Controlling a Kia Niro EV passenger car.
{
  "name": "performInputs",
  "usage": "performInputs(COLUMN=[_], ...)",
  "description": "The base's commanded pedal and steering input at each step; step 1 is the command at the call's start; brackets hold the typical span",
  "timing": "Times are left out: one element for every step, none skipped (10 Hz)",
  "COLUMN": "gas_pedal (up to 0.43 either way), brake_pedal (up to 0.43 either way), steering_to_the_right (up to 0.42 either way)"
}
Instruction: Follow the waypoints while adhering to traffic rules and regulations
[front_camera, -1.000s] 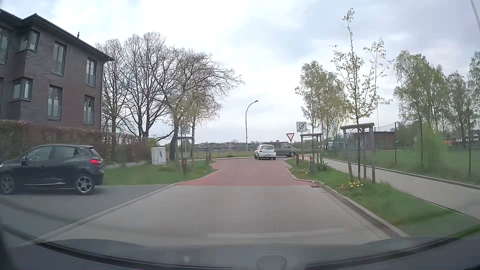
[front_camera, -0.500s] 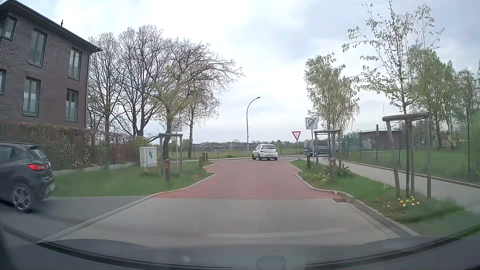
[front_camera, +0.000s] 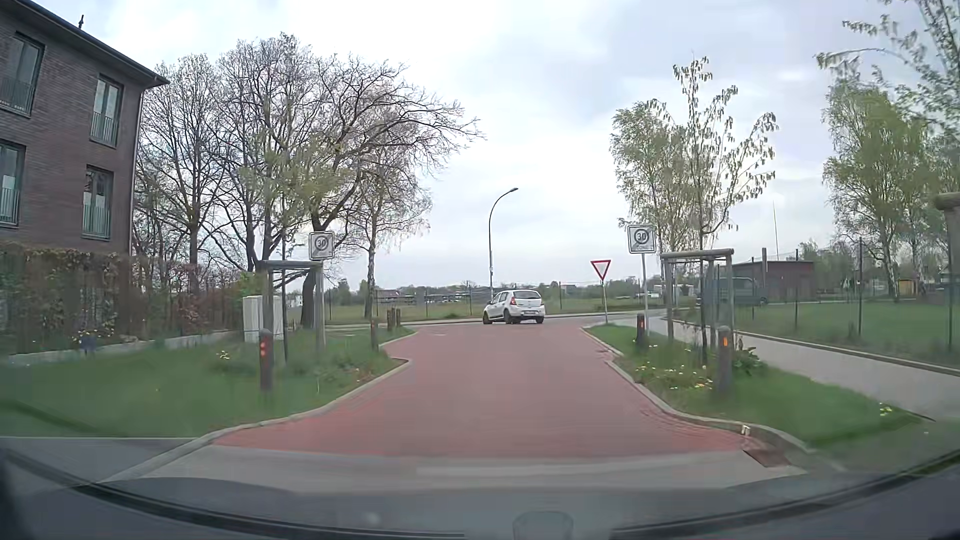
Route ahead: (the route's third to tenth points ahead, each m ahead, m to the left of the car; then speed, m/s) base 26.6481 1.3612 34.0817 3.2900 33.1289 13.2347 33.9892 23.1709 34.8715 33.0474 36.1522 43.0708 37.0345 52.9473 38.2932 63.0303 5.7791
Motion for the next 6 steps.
performInputs(gas_pedal=[0.11, 0.11, 0.11, 0.11, 0.11, 0.11], brake_pedal=[0.0, 0.0, 0.0, 0.0, 0.0, 0.0], steering_to_the_right=[0.018, 0.018, 0.018, 0.018, 0.019, 0.02])
